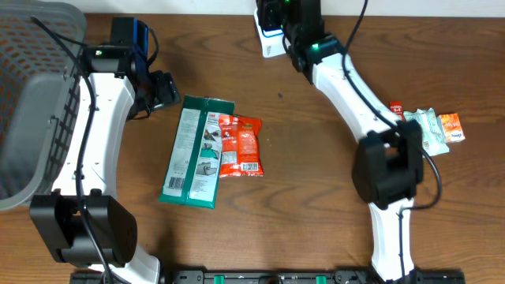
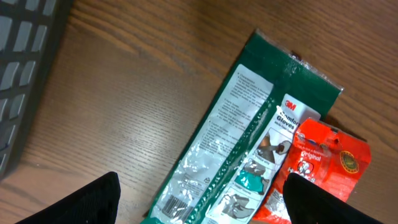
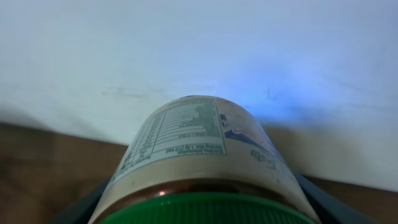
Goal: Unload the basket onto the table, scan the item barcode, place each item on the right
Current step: 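Hold the jar's label up in front of the white scanner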
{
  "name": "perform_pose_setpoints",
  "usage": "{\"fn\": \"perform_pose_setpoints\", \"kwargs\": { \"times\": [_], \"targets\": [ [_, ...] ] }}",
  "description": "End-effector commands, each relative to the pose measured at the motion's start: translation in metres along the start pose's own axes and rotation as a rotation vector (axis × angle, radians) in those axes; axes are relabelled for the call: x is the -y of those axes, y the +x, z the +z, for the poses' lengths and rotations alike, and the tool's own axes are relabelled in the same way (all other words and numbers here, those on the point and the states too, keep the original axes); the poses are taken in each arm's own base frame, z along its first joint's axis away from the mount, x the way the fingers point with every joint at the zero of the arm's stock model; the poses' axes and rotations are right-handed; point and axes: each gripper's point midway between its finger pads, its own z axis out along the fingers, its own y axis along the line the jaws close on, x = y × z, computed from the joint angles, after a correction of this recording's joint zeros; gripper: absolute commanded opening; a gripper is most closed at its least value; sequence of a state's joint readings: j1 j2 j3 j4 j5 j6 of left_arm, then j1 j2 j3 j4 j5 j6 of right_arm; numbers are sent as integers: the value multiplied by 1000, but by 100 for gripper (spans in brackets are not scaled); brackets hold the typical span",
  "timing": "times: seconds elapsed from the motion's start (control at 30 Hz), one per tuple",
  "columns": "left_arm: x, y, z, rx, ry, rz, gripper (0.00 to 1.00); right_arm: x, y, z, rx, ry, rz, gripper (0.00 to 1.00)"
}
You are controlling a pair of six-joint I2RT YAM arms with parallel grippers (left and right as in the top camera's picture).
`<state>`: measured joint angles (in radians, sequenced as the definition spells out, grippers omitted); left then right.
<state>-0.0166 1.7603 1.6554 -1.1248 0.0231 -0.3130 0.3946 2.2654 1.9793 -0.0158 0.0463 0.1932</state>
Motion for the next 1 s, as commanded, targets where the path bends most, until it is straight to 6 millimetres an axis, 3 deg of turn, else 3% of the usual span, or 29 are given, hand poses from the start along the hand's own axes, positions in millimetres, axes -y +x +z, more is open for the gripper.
{"fn": "perform_pose_setpoints", "kwargs": {
  "times": [0.0,0.2,0.4,0.73,0.97],
  "targets": [
    [-1,-3,-6,19,-2,8,84,4,10,21,57,-1,15,1],
    [-1,-3,-6,19,-2,8,84,7,29,49,162,-20,22,1],
    [-1,-3,-6,19,-2,8,84,19,47,65,219,-19,30,1],
    [-1,-3,-6,19,-2,8,84,43,45,68,256,5,44,1],
    [-1,-3,-6,19,-2,8,84,42,48,69,249,4,44,1]
  ]
}}
